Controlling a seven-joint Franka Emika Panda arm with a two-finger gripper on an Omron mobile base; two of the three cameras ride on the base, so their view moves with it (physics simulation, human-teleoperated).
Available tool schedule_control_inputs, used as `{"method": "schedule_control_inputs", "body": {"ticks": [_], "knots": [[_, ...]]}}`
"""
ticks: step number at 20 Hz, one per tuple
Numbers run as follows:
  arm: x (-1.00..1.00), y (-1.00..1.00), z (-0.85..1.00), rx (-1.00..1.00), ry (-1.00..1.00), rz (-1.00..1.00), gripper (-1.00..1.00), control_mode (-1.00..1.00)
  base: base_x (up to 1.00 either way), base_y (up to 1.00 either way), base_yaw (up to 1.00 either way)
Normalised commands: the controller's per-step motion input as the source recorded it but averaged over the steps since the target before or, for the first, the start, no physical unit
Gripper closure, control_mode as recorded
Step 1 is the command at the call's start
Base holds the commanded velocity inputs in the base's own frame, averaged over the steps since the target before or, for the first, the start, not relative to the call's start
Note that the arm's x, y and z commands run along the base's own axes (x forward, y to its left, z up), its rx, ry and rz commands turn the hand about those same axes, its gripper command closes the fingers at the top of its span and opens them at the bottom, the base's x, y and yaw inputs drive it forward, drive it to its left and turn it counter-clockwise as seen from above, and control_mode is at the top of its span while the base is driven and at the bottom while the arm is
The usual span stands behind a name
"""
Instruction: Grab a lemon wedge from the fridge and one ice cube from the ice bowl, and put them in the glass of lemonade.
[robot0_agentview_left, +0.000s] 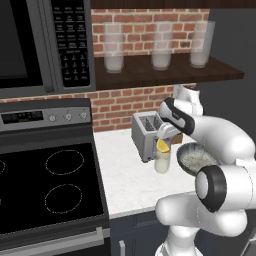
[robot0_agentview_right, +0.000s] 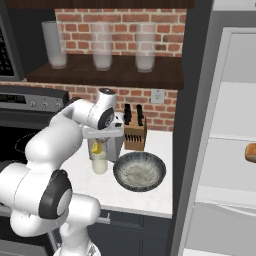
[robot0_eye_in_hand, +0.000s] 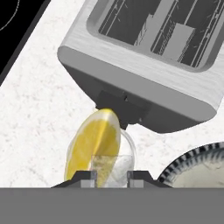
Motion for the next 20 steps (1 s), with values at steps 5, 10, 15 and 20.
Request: {"method": "schedule_control_inputs", "body": {"ticks": [5, 10, 15, 20], "knots": [[0.04, 0.0, 0.0, 0.0, 0.04, -0.05, 1.0, -1.0, 0.0, 0.0, 0.0], [0.07, 0.02, 0.0, 0.0, 0.02, -0.06, 1.0, -1.0, 0.0, 0.0, 0.0], [0.0, 0.02, -0.02, 0.0, 0.0, -0.05, 1.0, -1.0, 0.0, 0.0, 0.0], [0.0, 0.01, -0.02, 0.0, 0.0, -0.01, 1.0, -1.0, 0.0, 0.0, 0.0]]}}
